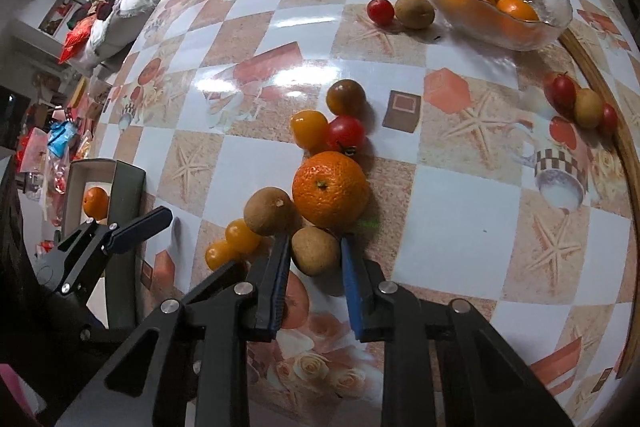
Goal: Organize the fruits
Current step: 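Grasp a yellow cherry tomato with the left tool while the right tool grasps a kiwi, then carry the yellow tomato and kiwi into the white tray and open both tools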
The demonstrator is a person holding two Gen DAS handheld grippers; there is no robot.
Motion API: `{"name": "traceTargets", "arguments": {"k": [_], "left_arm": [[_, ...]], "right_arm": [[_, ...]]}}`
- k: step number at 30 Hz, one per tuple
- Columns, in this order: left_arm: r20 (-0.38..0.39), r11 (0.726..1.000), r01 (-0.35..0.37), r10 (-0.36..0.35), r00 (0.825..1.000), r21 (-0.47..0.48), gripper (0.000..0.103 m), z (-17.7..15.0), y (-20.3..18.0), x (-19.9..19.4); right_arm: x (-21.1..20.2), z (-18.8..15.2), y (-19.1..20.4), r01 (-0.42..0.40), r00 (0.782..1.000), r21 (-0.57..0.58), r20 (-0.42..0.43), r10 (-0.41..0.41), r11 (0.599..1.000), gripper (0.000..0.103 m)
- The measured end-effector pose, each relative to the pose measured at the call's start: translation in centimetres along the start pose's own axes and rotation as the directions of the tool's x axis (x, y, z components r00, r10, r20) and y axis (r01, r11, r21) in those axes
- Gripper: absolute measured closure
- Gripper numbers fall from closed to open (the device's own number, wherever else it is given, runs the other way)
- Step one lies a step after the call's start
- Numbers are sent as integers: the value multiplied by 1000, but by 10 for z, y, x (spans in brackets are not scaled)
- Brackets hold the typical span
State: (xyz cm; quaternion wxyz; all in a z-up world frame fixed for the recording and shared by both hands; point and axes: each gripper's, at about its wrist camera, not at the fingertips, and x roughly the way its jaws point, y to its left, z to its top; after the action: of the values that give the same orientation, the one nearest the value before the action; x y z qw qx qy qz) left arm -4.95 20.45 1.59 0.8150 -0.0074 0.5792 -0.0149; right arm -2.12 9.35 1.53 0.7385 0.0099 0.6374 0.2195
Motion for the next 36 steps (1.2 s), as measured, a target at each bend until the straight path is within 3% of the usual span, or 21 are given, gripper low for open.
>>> {"name": "traceTargets", "arguments": {"k": [4,9,16,30,36], "left_arm": [[-1,1000,2,-2,1000,17,47,0,-6,1],[-6,998,47,-47,999,43,81,1,-16,-2],[-13,995,90,-90,996,-40,81,-2,-5,-10],[18,992,90,-88,996,-86,81,-22,10,-46],[31,990,82,-79,996,-115,81,-34,21,-64]], "right_arm": [[-4,-2,-9,8,1000,19,4,-8,1000,75],[-6,-4,-17,16,1000,34,10,-16,999,75],[-9,-10,-16,31,999,34,18,-32,999,75],[-30,-31,-14,47,998,46,36,-48,998,75],[-43,-37,2,87,995,-7,51,-87,996,75]]}}
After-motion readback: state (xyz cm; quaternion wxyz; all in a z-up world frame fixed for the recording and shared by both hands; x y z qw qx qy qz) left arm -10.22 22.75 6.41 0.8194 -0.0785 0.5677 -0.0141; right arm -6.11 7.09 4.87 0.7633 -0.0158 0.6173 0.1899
